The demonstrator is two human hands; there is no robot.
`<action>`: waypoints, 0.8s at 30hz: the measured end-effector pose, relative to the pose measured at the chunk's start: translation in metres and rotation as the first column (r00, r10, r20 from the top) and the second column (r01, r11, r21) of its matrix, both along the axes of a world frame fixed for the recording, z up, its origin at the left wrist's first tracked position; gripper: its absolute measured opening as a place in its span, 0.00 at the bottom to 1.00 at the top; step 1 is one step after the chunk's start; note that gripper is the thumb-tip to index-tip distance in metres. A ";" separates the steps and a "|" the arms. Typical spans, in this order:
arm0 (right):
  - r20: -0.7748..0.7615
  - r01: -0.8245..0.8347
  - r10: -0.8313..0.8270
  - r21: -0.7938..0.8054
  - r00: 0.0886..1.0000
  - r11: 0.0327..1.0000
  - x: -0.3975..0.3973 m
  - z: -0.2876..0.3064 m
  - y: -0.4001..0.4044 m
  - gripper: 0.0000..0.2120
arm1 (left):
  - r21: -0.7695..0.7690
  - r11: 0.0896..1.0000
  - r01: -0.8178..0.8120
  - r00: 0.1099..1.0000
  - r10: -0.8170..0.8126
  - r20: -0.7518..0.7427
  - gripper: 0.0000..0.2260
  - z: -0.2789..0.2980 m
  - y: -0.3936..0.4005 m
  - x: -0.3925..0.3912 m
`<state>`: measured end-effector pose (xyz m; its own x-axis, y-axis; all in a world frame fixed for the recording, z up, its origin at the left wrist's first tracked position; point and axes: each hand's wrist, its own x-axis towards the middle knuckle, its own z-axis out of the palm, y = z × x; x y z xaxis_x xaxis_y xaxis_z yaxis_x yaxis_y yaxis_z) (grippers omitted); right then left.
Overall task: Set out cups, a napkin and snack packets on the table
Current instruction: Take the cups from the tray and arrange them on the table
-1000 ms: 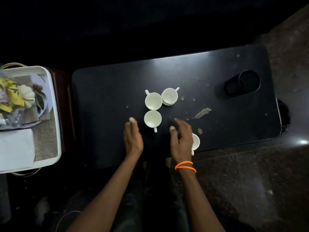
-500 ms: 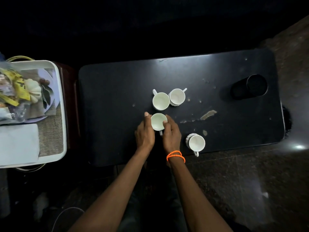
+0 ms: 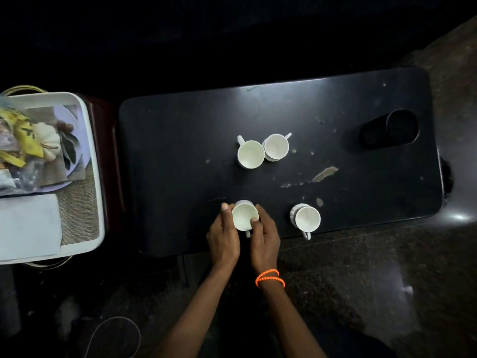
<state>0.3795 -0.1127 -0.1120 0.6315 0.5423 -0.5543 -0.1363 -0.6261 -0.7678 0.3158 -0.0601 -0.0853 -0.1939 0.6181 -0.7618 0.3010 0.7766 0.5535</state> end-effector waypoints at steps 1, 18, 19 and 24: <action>0.009 -0.007 0.007 0.003 1.000 1.000 -0.001 0.001 -0.003 0.22 | -0.006 1.000 0.000 1.000 0.000 0.007 0.24 0.000 -0.002 -0.001; 0.059 -0.053 0.056 -0.043 0.997 0.998 -0.010 0.005 -0.022 0.26 | -0.005 0.988 0.153 0.985 -0.153 -0.079 0.23 0.001 -0.016 -0.010; 0.061 -0.060 0.064 -0.051 0.996 0.997 -0.010 0.004 -0.023 0.25 | -0.012 0.988 0.157 0.984 -0.157 -0.085 0.22 0.002 -0.016 -0.011; 0.059 -0.093 0.098 -0.085 0.993 0.992 -0.008 0.003 -0.027 0.24 | 0.011 0.980 0.198 0.978 -0.197 -0.061 0.23 0.000 -0.020 -0.011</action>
<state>0.3718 -0.1396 -0.1093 0.6142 0.5558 -0.5602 -0.0259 -0.6953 -0.7182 0.3044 -0.0796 -0.0851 -0.1110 0.6613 -0.7419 0.4805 0.6891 0.5424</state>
